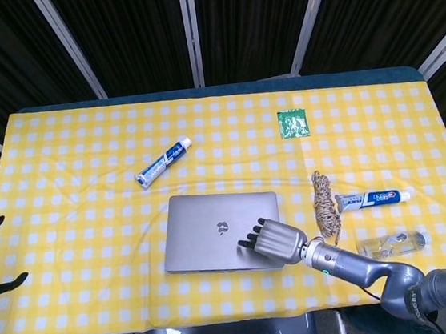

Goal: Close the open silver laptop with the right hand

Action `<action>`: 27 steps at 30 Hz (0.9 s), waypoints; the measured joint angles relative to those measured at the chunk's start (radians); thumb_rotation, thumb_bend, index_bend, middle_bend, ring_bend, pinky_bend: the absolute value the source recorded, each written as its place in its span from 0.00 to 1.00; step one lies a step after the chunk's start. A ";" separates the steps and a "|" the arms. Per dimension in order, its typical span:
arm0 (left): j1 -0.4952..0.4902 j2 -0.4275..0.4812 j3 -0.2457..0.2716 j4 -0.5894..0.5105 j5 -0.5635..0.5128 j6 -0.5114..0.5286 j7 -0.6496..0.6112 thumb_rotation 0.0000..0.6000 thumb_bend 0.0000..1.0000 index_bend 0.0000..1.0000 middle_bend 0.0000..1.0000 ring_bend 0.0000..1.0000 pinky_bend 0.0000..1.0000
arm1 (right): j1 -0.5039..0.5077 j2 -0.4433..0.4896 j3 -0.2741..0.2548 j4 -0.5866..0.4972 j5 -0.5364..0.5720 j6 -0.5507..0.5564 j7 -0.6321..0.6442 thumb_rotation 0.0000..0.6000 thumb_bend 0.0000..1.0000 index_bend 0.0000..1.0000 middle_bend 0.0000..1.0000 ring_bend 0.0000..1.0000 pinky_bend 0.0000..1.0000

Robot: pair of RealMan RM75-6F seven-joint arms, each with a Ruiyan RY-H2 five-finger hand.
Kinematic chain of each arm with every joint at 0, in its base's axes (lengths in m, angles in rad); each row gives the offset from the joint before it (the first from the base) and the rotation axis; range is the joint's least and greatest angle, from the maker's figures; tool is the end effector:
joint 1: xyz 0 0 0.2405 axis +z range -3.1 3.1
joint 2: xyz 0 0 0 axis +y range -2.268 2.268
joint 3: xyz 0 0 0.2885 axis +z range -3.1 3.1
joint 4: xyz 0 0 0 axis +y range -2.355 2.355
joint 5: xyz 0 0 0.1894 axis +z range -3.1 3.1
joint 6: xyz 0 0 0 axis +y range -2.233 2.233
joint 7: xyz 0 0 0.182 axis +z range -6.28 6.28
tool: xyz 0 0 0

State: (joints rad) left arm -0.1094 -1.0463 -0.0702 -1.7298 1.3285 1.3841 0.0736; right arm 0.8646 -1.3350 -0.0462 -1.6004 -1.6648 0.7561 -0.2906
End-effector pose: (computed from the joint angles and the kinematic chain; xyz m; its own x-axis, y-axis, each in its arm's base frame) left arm -0.3404 0.2276 0.2029 0.3929 0.0863 0.9155 0.9080 0.1213 -0.4011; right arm -0.1350 -0.3267 -0.0147 0.8357 -0.0945 0.5410 -0.3374 -0.8655 0.3702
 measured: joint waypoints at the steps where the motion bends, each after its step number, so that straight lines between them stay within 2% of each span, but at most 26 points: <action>1: 0.000 0.000 0.000 0.000 0.000 0.000 0.000 1.00 0.00 0.00 0.00 0.00 0.00 | -0.003 -0.005 -0.005 0.010 -0.010 0.007 -0.004 1.00 1.00 0.18 0.29 0.31 0.31; 7: 0.000 -0.001 0.003 -0.004 0.006 0.002 0.003 1.00 0.00 0.00 0.00 0.00 0.00 | -0.017 -0.017 -0.027 0.044 -0.030 0.031 0.006 1.00 1.00 0.18 0.28 0.31 0.28; 13: 0.005 0.001 0.007 -0.010 0.015 0.010 0.001 1.00 0.00 0.00 0.00 0.00 0.00 | -0.040 -0.006 -0.033 0.054 -0.046 0.095 0.034 1.00 0.99 0.15 0.22 0.24 0.13; 14: 0.005 0.002 0.007 -0.010 0.016 0.011 -0.001 1.00 0.00 0.00 0.00 0.00 0.00 | -0.045 -0.001 -0.032 0.054 -0.049 0.113 0.038 1.00 0.94 0.14 0.20 0.21 0.10; 16: 0.005 0.003 0.007 -0.010 0.018 0.012 -0.004 1.00 0.00 0.00 0.00 0.00 0.00 | -0.064 0.015 -0.027 0.053 -0.056 0.169 0.048 1.00 0.72 0.12 0.15 0.16 0.05; 18: 0.006 0.004 0.007 -0.009 0.020 0.013 -0.008 1.00 0.00 0.00 0.00 0.00 0.00 | -0.087 0.033 -0.021 0.051 -0.058 0.230 0.056 1.00 0.35 0.07 0.08 0.08 0.01; 20: 0.006 0.004 0.006 -0.006 0.025 0.019 -0.011 1.00 0.00 0.00 0.00 0.00 0.00 | -0.124 0.057 -0.011 0.045 -0.053 0.313 0.067 1.00 0.11 0.04 0.03 0.02 0.00; 22: 0.007 0.001 0.005 0.000 0.031 0.026 -0.014 1.00 0.00 0.00 0.00 0.00 0.00 | -0.176 0.082 0.002 0.034 -0.033 0.403 0.078 1.00 0.02 0.02 0.00 0.00 0.00; 27: 0.007 -0.009 0.006 0.012 0.051 0.034 -0.026 1.00 0.00 0.00 0.00 0.00 0.00 | -0.325 0.141 0.027 0.006 0.051 0.592 0.124 1.00 0.00 0.00 0.00 0.00 0.00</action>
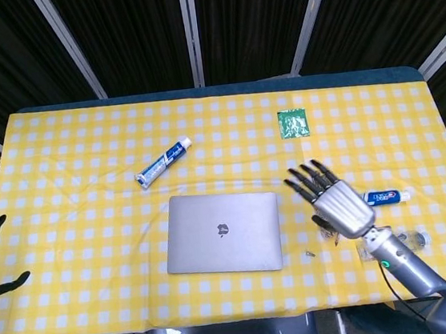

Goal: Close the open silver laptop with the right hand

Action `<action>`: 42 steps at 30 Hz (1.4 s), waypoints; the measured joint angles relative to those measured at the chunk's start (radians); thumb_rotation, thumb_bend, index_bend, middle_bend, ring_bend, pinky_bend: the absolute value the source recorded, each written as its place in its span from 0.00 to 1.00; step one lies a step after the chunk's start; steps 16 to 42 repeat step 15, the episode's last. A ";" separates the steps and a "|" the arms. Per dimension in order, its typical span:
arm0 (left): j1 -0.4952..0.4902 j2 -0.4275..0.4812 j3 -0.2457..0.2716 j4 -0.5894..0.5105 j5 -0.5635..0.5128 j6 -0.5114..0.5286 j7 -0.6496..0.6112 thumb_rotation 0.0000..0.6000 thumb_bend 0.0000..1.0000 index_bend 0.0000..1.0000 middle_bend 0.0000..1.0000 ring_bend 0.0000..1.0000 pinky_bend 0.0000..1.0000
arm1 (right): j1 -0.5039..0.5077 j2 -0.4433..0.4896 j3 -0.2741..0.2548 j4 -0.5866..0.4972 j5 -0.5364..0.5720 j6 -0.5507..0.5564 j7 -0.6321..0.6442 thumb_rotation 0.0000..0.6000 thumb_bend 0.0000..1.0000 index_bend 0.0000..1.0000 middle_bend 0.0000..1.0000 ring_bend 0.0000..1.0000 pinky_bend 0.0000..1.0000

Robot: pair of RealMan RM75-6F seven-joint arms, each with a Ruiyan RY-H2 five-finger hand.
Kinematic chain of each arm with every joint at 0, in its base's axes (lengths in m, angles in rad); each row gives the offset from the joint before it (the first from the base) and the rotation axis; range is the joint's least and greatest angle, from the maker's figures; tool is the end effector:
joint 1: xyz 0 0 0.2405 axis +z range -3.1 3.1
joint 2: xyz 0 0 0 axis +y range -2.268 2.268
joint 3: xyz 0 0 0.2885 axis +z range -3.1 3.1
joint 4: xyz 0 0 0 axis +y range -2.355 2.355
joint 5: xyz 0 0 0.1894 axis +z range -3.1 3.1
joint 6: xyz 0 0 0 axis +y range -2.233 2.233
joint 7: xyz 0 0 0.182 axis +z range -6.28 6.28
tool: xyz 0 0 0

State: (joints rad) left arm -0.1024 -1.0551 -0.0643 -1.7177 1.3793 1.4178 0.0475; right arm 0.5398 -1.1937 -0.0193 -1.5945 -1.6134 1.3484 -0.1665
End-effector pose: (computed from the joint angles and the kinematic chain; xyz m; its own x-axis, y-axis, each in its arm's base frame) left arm -0.3341 0.2257 0.2028 0.3841 0.0563 0.9216 0.9180 0.0830 -0.3877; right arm -0.2044 -0.3240 0.1256 0.5426 0.0583 0.8380 -0.7025 -0.5155 0.4907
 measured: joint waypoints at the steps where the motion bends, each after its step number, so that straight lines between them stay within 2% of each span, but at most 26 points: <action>1: 0.000 -0.001 0.001 0.001 0.005 0.001 -0.003 1.00 0.00 0.00 0.00 0.00 0.00 | -0.037 0.018 0.002 -0.006 0.029 0.029 0.009 1.00 0.00 0.00 0.00 0.00 0.00; 7: 0.005 -0.007 0.004 0.012 0.041 0.029 -0.029 1.00 0.00 0.00 0.00 0.00 0.00 | -0.176 0.062 0.005 -0.007 0.122 0.127 0.054 1.00 0.00 0.00 0.00 0.00 0.00; 15: 0.018 -0.001 0.014 0.012 0.083 0.059 -0.060 1.00 0.00 0.00 0.00 0.00 0.00 | -0.311 0.037 -0.005 0.077 0.154 0.232 0.120 1.00 0.00 0.00 0.00 0.00 0.00; 42: 0.018 -0.001 0.014 0.012 0.083 0.059 -0.060 1.00 0.00 0.00 0.00 0.00 0.00 | -0.311 0.037 -0.005 0.077 0.154 0.232 0.120 1.00 0.00 0.00 0.00 0.00 0.00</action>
